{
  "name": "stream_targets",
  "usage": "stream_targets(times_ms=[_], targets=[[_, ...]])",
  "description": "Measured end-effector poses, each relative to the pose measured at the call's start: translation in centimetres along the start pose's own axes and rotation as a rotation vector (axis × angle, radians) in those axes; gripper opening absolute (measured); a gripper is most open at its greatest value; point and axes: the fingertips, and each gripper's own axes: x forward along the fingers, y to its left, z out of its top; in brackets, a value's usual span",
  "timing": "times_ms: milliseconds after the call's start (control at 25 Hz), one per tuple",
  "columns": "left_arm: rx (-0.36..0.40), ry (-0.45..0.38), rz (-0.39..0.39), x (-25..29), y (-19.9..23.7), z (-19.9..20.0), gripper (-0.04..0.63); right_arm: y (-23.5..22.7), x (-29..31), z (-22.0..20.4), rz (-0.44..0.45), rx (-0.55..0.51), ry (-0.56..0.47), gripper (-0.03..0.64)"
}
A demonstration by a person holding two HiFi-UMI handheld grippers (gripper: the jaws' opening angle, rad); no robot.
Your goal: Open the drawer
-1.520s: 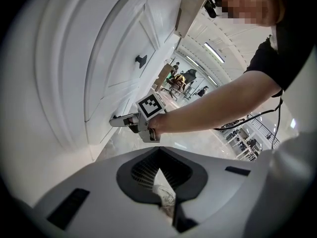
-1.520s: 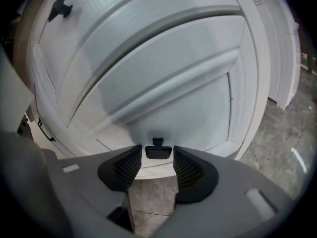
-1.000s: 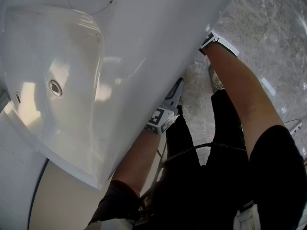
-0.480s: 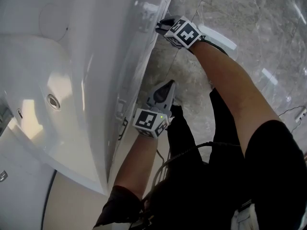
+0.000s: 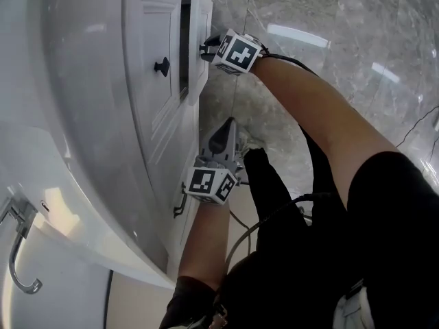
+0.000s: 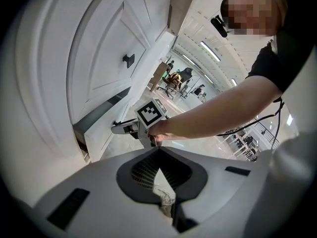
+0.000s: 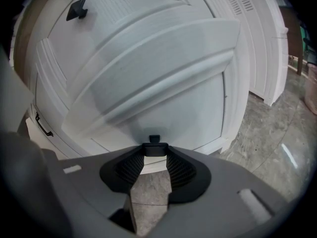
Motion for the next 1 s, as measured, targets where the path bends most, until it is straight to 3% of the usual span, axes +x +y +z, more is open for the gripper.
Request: stream_targets(times_ms=[1000], targets=[[0.011, 0.004, -0.006, 0.8, -1.4, 0.0, 0.000, -0.3, -3.8, -3.7, -0.007, 0.011, 0.005, 0.138]])
